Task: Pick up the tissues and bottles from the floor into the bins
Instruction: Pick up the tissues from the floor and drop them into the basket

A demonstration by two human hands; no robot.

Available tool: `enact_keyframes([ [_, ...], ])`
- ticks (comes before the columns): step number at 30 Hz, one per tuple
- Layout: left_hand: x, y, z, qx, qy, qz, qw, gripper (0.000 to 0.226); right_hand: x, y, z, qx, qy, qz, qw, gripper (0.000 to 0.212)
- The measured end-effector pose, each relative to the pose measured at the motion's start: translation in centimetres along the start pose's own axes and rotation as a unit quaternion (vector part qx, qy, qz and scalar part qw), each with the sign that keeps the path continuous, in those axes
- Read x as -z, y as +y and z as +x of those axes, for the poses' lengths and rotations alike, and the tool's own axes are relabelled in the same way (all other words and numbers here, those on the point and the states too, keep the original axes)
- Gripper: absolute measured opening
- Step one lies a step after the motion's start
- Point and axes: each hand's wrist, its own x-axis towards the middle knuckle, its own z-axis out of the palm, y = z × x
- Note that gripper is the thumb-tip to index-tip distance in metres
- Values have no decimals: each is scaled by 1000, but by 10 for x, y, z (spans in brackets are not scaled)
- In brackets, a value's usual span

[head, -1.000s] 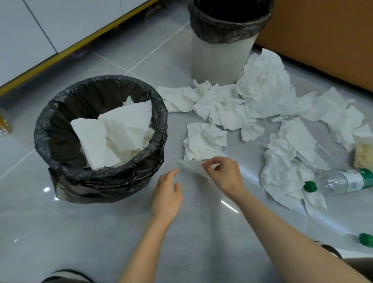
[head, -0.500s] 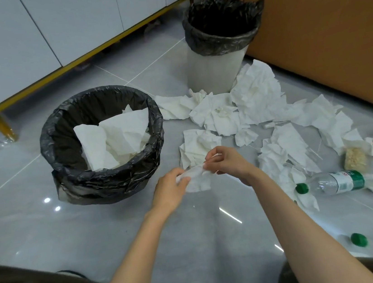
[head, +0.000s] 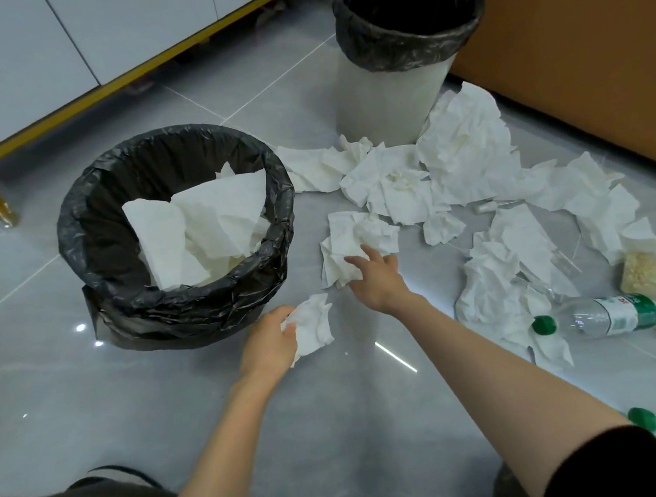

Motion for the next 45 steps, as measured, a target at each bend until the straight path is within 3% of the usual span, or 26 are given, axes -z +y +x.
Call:
enact_keyframes([
  [9,3,14,11,-5,3,-40,999,25,-9,-4,26,-15,-30,-51,998,51],
  [12,3,13,14,-1,-2,-55,998,29,-11,0,30,-6,9,-19,1000,50],
  [15,5,18,12,-4,0,-60,998,26,-10,3,33,-10,87,84,993,49],
  [19,10,33,7,-45,4,-55,997,27,17,-4,21,-4,253,238,938,31],
  [22,14,48,3,-74,0,-92,993,33,53,-9,4,-21,310,330,891,16],
  [28,40,94,-15,-110,8,-211,971,39,113,-29,-31,48,294,499,814,6],
  [31,69,108,-23,-136,54,-259,955,41,132,-65,-48,94,251,542,797,9],
  [34,103,106,-24,-151,160,-258,941,43,135,-107,-56,152,197,539,805,14],
  [40,155,72,-25,-133,316,-85,935,42,105,-175,-54,274,191,369,867,15],
  [42,161,52,-14,-127,302,-41,944,38,90,-189,-47,292,200,253,900,19],
  [45,166,27,2,-114,210,10,971,34,67,-195,-33,264,157,108,946,28],
])
